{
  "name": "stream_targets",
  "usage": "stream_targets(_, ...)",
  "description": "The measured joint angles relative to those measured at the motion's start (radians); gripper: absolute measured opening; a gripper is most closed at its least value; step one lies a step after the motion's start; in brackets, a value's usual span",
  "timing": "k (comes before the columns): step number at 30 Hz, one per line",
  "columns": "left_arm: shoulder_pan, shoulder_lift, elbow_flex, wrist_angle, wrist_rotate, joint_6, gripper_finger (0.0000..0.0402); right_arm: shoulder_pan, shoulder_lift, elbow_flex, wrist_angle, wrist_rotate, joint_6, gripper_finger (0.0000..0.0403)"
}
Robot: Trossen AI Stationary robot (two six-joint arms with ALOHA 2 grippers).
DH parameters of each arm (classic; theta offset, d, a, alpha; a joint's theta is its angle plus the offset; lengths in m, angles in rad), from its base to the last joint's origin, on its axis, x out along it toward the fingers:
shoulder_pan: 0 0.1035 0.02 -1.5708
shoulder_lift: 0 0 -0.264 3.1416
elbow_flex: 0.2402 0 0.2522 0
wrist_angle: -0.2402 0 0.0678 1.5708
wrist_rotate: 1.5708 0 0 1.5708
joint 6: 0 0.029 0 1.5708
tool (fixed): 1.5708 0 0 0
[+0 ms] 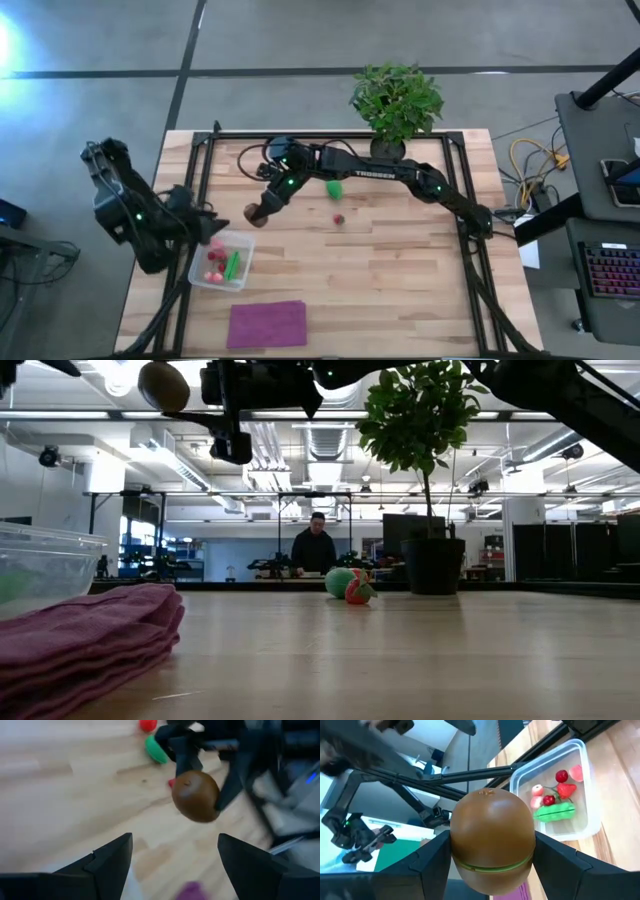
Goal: Pick and placing Produce into tupperware
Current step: Put the brown kiwi into the transparent container
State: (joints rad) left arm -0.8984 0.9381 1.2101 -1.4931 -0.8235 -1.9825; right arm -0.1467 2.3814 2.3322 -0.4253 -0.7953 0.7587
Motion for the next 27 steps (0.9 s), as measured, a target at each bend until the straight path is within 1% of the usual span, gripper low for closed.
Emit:
stream_targets(2,0.0,-0.042,-0.026,0.038,-0.014,-0.105,0.0278,0.001,0.0,0.0,0.006,0.0,-0.001,0.0242)
stream_targets(5,0.0,-0.087,-0.083,0.151,-0.101,-0.193,0.0278,0.004,0.0,0.0,0.023,0.003,-0.001,0.0242)
stream_targets(10,0.0,-0.151,-0.227,0.364,-0.219,-0.271,0.0278,0.009,0.0,0.0,0.073,0.01,0.0,0.0242)
stream_targets(13,0.0,-0.201,-0.326,0.485,-0.239,-0.28,0.0278,0.01,-0.001,0.0,0.103,0.012,0.005,0.0242)
stream_targets(16,0.0,-0.255,-0.425,0.618,-0.26,-0.276,0.0278,0.01,-0.002,0.0,0.112,0.043,0.008,0.0242)
stream_targets(21,-0.001,-0.343,-0.554,0.826,-0.321,-0.171,0.0278,0.009,-0.002,0.0,0.113,0.067,0.008,0.0242)
stream_targets(23,-0.001,-0.375,-0.589,0.901,-0.361,-0.114,0.0278,0.011,-0.002,0.0,0.113,0.082,0.006,0.0242)
stream_targets(27,0.0,-0.44,-0.625,0.974,-0.391,-0.015,0.0278,0.012,-0.002,0.0,0.112,0.131,0.0,0.0242)
